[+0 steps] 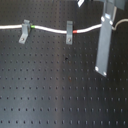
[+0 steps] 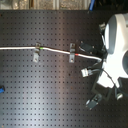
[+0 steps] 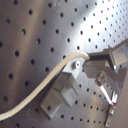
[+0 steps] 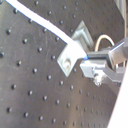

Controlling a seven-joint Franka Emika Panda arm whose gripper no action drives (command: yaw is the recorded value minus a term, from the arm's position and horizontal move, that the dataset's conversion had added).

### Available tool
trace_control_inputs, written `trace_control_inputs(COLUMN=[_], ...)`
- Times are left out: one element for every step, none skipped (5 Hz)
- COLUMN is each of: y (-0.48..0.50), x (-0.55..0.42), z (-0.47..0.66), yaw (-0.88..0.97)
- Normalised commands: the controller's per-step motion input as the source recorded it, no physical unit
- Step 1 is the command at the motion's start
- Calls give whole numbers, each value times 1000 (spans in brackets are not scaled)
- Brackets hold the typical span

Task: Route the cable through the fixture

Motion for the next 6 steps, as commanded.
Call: trace_control_inputs(y=[-484,-435,-33,81,328,215], x=[-215,-157,-51,-58,159,444], z=[7,4,2,30,-62,-225], yaw=[-257,-146,43,383,397,311])
